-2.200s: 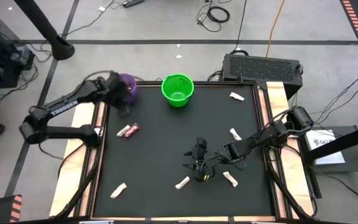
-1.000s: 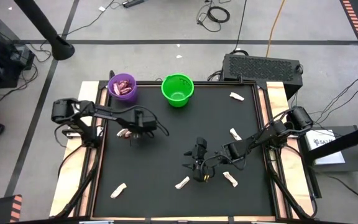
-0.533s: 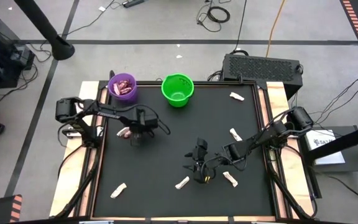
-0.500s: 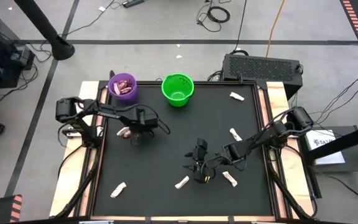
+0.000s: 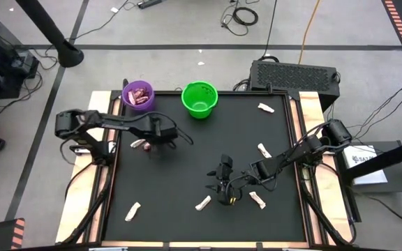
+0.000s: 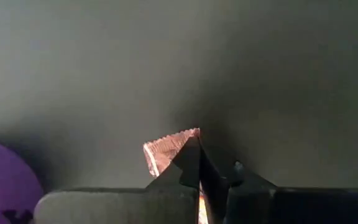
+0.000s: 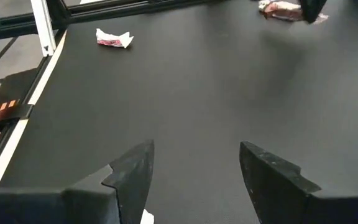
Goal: Sort candy by brand, put in halloween buckets
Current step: Put the brown chocolate bar into the purple bucket
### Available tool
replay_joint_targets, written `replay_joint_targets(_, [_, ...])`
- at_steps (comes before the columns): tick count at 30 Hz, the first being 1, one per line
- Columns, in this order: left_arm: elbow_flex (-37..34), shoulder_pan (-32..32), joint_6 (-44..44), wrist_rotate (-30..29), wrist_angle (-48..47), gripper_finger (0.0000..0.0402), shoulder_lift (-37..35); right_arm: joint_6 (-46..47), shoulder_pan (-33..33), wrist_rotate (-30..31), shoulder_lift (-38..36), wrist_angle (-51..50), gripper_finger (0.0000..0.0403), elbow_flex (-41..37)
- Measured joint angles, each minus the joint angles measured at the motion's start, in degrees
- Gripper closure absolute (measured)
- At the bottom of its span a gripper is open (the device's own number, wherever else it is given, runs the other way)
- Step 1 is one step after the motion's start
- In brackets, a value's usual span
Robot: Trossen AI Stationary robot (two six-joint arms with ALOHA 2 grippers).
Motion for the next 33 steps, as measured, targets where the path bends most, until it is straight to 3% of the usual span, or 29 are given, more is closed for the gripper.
replay_joint_targets(11, [3.78, 4.25, 0.23, -2.67, 0.25, 0.04, -10.43, 0.0, 0.02, 0.16, 0.0, 0.56, 0.0174, 0.0])
replay_joint_targets(15, [4.09, 9.43, 1.1, -5.36, 0.19, 0.0401, -12.11, 0.0, 0.04, 1.36, 0.0, 1.15, 0.0174, 0.0])
replay_joint_targets(25, [4.11, 21.81, 2.5, -3.02, 9.37, 0.0401, -16.59, -0.24, -0.35, 1.83, 0.0, 1.16, 0.0174, 0.0])
replay_joint_targets(33, [4.11, 31.97, 1.49, -6.36, 11.92, 0.0401, -17.09, -0.24, -0.35, 1.88, 0.0, 1.22, 0.0174, 0.0])
